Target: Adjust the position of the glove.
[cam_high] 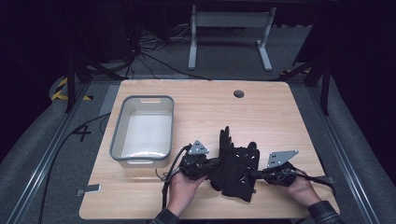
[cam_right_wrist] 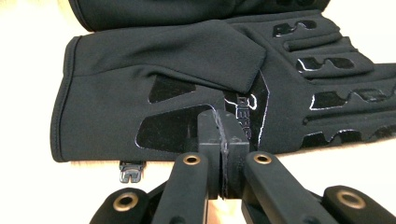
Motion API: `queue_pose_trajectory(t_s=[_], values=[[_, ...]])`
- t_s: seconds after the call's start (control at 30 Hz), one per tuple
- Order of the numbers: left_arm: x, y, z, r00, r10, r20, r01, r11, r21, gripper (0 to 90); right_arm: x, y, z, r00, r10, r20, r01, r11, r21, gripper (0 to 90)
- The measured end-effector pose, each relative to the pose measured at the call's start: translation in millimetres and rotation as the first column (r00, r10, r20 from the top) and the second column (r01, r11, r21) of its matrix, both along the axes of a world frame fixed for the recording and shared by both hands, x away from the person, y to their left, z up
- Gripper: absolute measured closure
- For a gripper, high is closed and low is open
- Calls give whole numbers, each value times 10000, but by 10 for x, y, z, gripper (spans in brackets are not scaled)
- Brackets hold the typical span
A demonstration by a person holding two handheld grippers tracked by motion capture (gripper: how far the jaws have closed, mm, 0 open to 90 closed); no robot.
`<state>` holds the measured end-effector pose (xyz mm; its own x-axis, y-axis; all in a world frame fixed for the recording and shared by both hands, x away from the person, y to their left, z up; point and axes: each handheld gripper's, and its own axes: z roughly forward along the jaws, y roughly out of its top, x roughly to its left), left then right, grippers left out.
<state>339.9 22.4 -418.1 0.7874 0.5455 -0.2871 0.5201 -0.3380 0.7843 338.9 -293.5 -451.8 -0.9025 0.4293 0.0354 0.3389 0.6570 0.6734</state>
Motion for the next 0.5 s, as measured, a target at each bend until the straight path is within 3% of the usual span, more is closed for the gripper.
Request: queue_pose_trajectory(t_s=[0.37, 0.5], values=[[-14, -170, 26, 9967, -749, 299, 748, 9972, 30, 871, 15, -1, -6, 10000, -23, 3, 23, 10000, 38, 899], [-12, -232, 21, 9955, -915, 239, 916, 9958, -51, 868, 13, -3, -4, 10000, 1, 2, -1, 10000, 28, 900]])
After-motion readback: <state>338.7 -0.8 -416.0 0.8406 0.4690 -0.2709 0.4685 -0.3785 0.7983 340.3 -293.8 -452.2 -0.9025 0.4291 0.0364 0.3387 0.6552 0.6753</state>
